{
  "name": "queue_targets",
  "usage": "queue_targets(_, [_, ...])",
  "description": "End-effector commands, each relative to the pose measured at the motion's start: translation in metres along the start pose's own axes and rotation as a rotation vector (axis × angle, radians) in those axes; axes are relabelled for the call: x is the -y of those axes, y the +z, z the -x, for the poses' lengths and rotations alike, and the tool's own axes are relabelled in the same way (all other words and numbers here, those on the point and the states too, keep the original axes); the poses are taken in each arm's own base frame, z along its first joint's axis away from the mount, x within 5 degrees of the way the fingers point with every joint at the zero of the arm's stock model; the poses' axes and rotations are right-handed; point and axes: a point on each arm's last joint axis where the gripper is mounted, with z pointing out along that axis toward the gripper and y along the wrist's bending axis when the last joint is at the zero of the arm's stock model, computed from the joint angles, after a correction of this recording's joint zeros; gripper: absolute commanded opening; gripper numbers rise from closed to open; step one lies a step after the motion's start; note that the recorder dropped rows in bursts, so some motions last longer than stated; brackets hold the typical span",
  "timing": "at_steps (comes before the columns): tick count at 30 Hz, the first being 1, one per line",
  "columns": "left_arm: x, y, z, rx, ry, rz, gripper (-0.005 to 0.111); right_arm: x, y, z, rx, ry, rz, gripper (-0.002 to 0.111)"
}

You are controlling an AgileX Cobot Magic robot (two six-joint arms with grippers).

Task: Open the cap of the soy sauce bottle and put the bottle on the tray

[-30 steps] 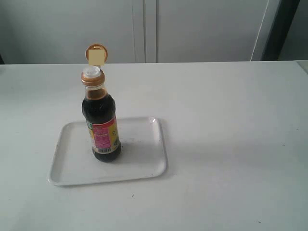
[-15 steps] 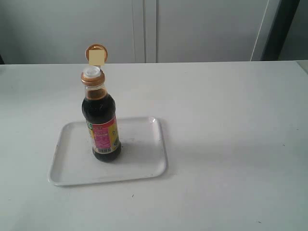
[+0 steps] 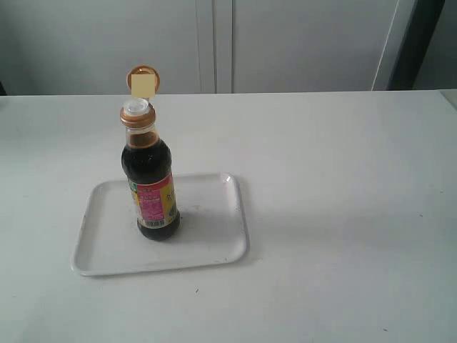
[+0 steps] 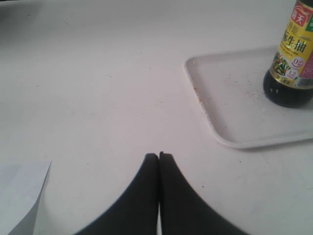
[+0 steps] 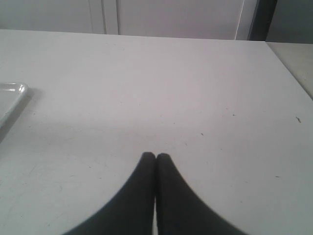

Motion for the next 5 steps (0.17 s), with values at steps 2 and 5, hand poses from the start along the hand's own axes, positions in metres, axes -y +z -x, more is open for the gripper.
queue_targets(2, [0.0002, 0.0001, -0.0012, -0.002, -0.008, -0.002, 0.000, 0.0005, -0.0003, -0.0001, 0.007, -0.004, -0.007, 0.000])
queue_targets(5, [0.0002, 0.0001, -0.0012, -0.002, -0.008, -0.002, 0.000, 0.0005, -0.0003, -0.0001, 0.007, -0.004, -0.007, 0.000])
